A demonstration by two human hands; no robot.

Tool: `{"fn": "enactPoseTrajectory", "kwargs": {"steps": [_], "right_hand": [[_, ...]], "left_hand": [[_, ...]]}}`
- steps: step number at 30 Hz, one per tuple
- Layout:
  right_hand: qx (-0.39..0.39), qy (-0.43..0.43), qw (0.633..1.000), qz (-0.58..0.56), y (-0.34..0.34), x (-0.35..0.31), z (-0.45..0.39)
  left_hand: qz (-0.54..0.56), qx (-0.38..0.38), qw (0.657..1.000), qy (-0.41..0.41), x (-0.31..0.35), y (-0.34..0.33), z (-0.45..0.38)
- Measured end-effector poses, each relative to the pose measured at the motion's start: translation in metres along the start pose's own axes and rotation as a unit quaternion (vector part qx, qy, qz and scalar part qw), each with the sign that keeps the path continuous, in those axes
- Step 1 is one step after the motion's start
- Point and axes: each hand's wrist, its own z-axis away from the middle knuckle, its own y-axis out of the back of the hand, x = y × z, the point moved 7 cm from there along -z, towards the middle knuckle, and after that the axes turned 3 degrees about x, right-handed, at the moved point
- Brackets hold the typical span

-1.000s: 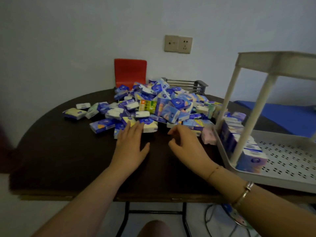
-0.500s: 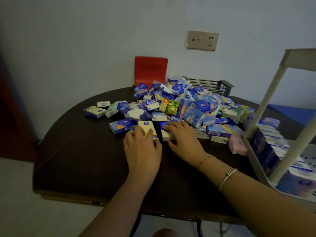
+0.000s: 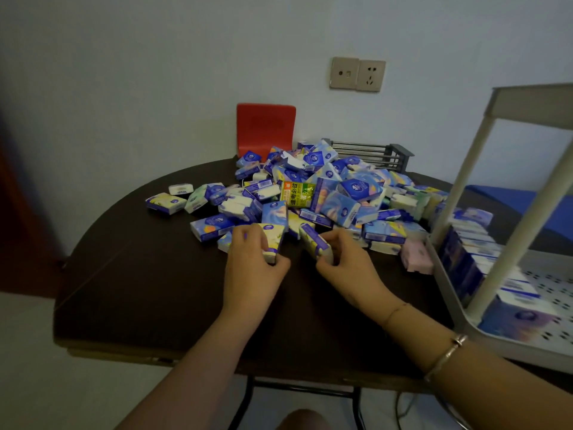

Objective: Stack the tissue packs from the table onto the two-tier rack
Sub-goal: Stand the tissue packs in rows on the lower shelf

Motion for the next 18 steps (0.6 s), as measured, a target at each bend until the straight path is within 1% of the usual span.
{"fn": "enactPoseTrajectory", "kwargs": {"steps": [1, 3, 4, 5, 7, 10, 12, 14, 15, 18], "right_hand": [[0.003, -0.029, 0.999, -0.036, 0.001, 0.002, 0.0], [-0.008, -0.075, 0.991, -0.113, -0.004, 0.003, 0.001], [-0.022, -0.089, 0.984, -0.151, -0.008, 0.001, 0.002], [-0.034, -0.094, 0.976, -0.192, -0.013, -0.003, 0.003], [-0.049, -0.075, 0.962, -0.258, -0.021, -0.014, 0.003], [-0.072, -0.017, 0.957, -0.28, -0.027, -0.033, 0.002], [-0.095, 0.0, 0.952, -0.29, -0.03, -0.041, 0.002], [-0.122, -0.006, 0.944, -0.307, -0.033, -0.044, 0.004], [-0.135, -0.009, 0.94, -0.313, -0.034, -0.044, 0.004], [-0.151, -0.003, 0.942, -0.3, -0.03, -0.043, 0.002]], "left_hand": [[0.063, 0.001, 0.998, 0.03, -0.003, 0.003, 0.0], [0.204, -0.009, 0.974, 0.101, -0.012, 0.003, -0.001], [0.255, -0.027, 0.959, 0.12, -0.014, 0.0, -0.001], [0.285, -0.052, 0.949, 0.121, -0.012, -0.004, 0.0], [0.329, -0.106, 0.932, 0.106, -0.007, -0.012, 0.001], [0.374, -0.152, 0.909, 0.099, -0.001, -0.016, 0.001], [0.397, -0.149, 0.899, 0.107, -0.001, -0.014, -0.002], [0.428, -0.134, 0.884, 0.129, -0.003, -0.011, -0.005], [0.432, -0.128, 0.883, 0.133, -0.004, -0.01, -0.006], [0.401, -0.126, 0.9, 0.111, -0.004, -0.01, -0.004]]}}
